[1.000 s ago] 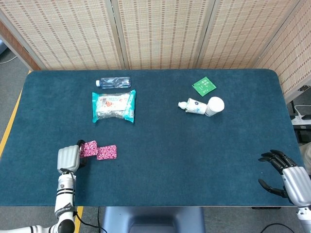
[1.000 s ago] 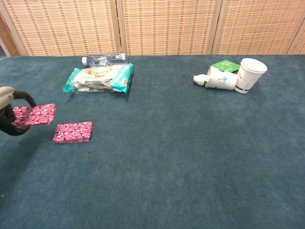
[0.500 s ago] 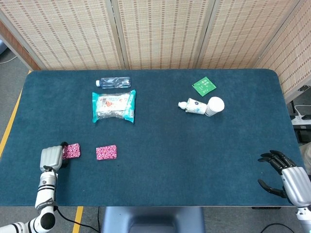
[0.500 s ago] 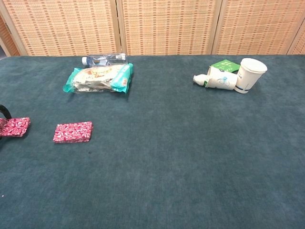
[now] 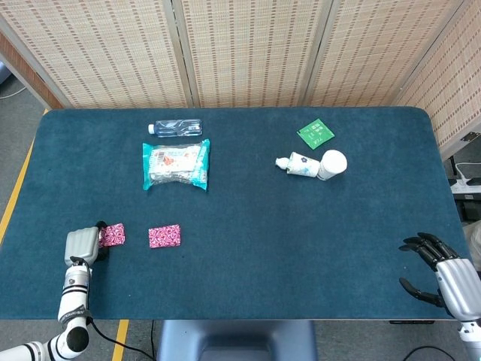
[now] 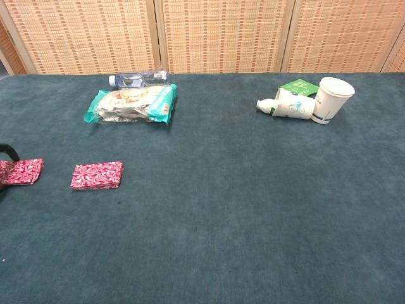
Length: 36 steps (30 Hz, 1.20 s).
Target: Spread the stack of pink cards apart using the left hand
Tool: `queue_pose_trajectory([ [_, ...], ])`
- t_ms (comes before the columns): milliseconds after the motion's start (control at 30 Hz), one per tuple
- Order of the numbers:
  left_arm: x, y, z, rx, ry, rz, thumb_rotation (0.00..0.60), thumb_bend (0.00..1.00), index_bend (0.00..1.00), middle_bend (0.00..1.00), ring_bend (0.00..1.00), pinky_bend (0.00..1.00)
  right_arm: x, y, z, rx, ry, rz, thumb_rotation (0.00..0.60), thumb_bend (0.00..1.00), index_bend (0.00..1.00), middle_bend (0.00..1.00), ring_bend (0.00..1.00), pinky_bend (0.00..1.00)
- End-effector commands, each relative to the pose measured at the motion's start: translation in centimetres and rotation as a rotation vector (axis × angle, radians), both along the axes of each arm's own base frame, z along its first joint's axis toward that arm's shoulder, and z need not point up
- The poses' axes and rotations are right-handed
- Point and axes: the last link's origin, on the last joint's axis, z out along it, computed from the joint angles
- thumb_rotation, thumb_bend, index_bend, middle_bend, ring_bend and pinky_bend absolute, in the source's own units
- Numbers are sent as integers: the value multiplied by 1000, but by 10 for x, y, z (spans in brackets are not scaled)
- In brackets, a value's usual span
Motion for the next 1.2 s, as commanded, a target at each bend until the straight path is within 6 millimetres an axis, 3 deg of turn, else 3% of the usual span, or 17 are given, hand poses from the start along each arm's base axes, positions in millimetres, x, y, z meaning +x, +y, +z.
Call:
queue_pose_trajectory([
  [33, 6, -3, 5, 8, -4, -11, 600, 370, 161, 1000, 1000, 1000, 0, 0, 0, 0, 0, 0, 600, 126, 344, 254, 156, 320],
  [300, 20, -10, 8, 1, -26, -27, 600, 365, 130, 1000, 1000, 1000, 1, 0, 0, 3, -3, 5, 600, 126, 347, 254, 156, 320],
  [500, 53, -12, 5, -17, -94, -103, 600, 364, 140, 1000, 1000, 1000, 0, -1, -3, 15, 3, 0, 600, 126, 348, 254, 156, 320],
  [733, 91, -8, -20, -41, -146, -142, 600, 349, 97, 1000, 1000, 1000, 1, -1, -1, 15, -5, 2, 600, 126, 348, 254, 156, 320],
  [933, 105, -7, -42, -91, -164, -130, 600, 351, 135, 1000, 1000, 1000, 1, -2, 0, 15, -13, 5, 600, 126, 348, 254, 156, 320],
  [1200, 118, -10, -50, -107, -189, -127, 600, 350, 172, 1000, 1000, 1000, 1, -2, 0, 17, -11, 3, 600, 126, 349, 254, 156, 320],
])
